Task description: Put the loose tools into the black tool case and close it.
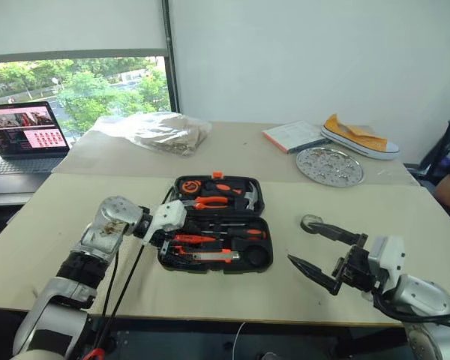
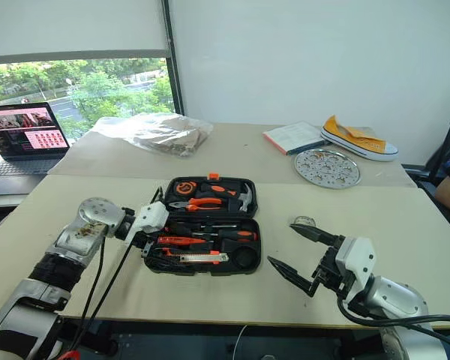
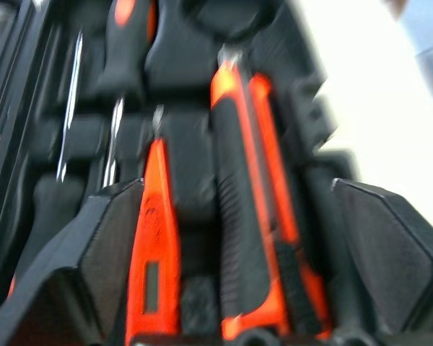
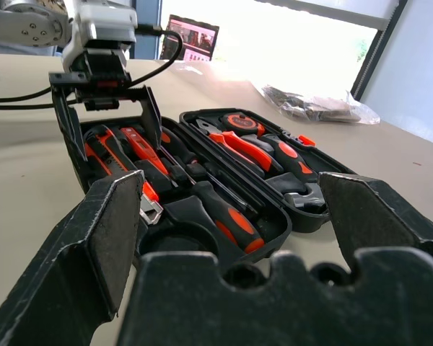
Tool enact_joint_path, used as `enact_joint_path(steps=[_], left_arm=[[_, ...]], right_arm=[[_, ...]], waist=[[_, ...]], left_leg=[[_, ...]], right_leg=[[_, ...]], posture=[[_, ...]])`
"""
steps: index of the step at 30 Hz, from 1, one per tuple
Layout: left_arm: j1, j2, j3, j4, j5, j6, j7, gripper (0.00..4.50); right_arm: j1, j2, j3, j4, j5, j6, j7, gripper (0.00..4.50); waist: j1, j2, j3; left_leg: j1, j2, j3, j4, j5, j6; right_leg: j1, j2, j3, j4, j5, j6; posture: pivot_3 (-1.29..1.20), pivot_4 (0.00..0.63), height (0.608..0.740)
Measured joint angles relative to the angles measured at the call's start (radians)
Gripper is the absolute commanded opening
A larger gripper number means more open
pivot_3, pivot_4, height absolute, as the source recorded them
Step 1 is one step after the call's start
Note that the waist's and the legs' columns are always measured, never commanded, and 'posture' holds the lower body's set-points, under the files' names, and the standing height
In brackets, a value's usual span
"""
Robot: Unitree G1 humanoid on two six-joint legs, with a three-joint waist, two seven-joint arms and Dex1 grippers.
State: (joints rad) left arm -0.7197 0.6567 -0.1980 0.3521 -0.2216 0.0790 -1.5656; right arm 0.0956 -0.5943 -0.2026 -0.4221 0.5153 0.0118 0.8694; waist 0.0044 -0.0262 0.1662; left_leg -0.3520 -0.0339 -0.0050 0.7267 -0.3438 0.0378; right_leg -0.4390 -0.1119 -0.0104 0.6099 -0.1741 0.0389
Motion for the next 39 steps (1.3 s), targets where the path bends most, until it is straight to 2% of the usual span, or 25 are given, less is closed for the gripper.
enact_joint_path(steps=[1, 4, 5, 11, 12, 14, 29, 34, 39], left_arm=[[0.0, 0.0, 0.019, -0.009, -0.023, 0.003, -0.005, 4.34], [-0.001, 0.002, 0.071, -0.024, -0.079, 0.014, -0.006, 3.69], [-0.001, 0.003, 0.075, -0.026, -0.086, 0.014, -0.009, 3.2], [0.063, -0.033, 0.049, -0.022, -0.063, -0.072, -0.001, 1.08], [0.068, -0.037, 0.04, -0.008, -0.047, -0.09, 0.007, 0.94], [0.069, -0.041, 0.033, 0.016, -0.025, -0.113, 0.025, 0.16], [0.062, -0.078, 0.004, 0.127, 0.071, -0.234, 0.11, 0.08], [0.063, -0.078, -0.029, 0.128, 0.107, -0.203, 0.156, 0.08], [0.072, -0.084, -0.032, 0.121, 0.11, -0.149, 0.18, 0.08]], right_arm=[[0.0, 0.0, 0.0, 0.0, -0.001, 0.0, 0.0, 4.5], [-0.002, 0.002, 0.0, 0.001, -0.001, 0.0, 0.0, 4.5], [-0.002, 0.004, 0.0, 0.001, -0.001, 0.0, 0.0, 4.5], [-0.002, 0.015, 0.001, 0.007, -0.013, -0.001, -0.002, 4.5], [-0.002, 0.015, 0.001, 0.011, -0.013, 0.0, -0.002, 4.5], [-0.002, 0.015, 0.0, 0.015, -0.013, 0.0, -0.001, 4.5], [0.031, 0.014, -0.004, 0.008, -0.012, 0.0, -0.004, 4.5], [0.043, 0.014, -0.005, -0.008, -0.012, 0.0, -0.007, 4.5], [0.056, 0.014, -0.015, -0.019, -0.012, 0.0, -0.011, 4.5]], waist=[[-0.001, 0.0, 0.0], [-0.002, 0.0, 0.0], [-0.002, 0.0, 0.0], [-0.001, 0.0, 0.0], [-0.001, 0.0, 0.0], [-0.001, 0.0, 0.0], [0.002, 0.001, -0.001], [0.004, 0.002, -0.001], [0.004, 0.004, -0.003]], left_leg=[[0.0, 0.0, 0.0, 0.0, 0.0, 0.0], [0.0, 0.0, 0.0, 0.0, 0.0, 0.0], [0.0, 0.0, 0.0, 0.0, 0.0, 0.0], [0.0, 0.0, 0.0, 0.0, 0.0, 0.0], [0.0, 0.0, 0.0, 0.0, 0.0, 0.0], [0.0, 0.0, 0.0, 0.0, 0.0, 0.0], [0.004, 0.0, 0.0, 0.0, 0.0, 0.0], [0.018, 0.001, 0.0, 0.0, -0.001, 0.002], [0.018, 0.002, 0.0, 0.0, -0.002, 0.002]], right_leg=[[0.0, 0.0, 0.0, 0.0, 0.0, 0.0], [0.0, 0.0, 0.0, 0.0, 0.0, 0.0], [0.0, 0.0, 0.0, 0.0, 0.0, 0.0], [0.001, 0.0, 0.0, 0.0, 0.0, 0.0], [0.001, 0.0, 0.0, 0.0, 0.0, 0.0], [0.001, 0.0, 0.0, 0.0, 0.0, 0.0], [0.004, 0.0, 0.0, -0.001, 0.0, 0.0], [0.019, 0.0, 0.001, -0.003, -0.001, 0.001], [0.018, 0.0, 0.002, -0.002, -0.001, 0.001]], posture=[[0.0, 0.15, 0.74], [0.0, 0.15, 0.74], [0.0, 0.15, 0.74], [0.0, 0.15, 0.74], [0.0, 0.15, 0.74], [0.0, 0.15, 0.74], [0.0, 0.15, 0.74], [0.0, 0.15, 0.74], [0.0, 0.15, 0.74]])
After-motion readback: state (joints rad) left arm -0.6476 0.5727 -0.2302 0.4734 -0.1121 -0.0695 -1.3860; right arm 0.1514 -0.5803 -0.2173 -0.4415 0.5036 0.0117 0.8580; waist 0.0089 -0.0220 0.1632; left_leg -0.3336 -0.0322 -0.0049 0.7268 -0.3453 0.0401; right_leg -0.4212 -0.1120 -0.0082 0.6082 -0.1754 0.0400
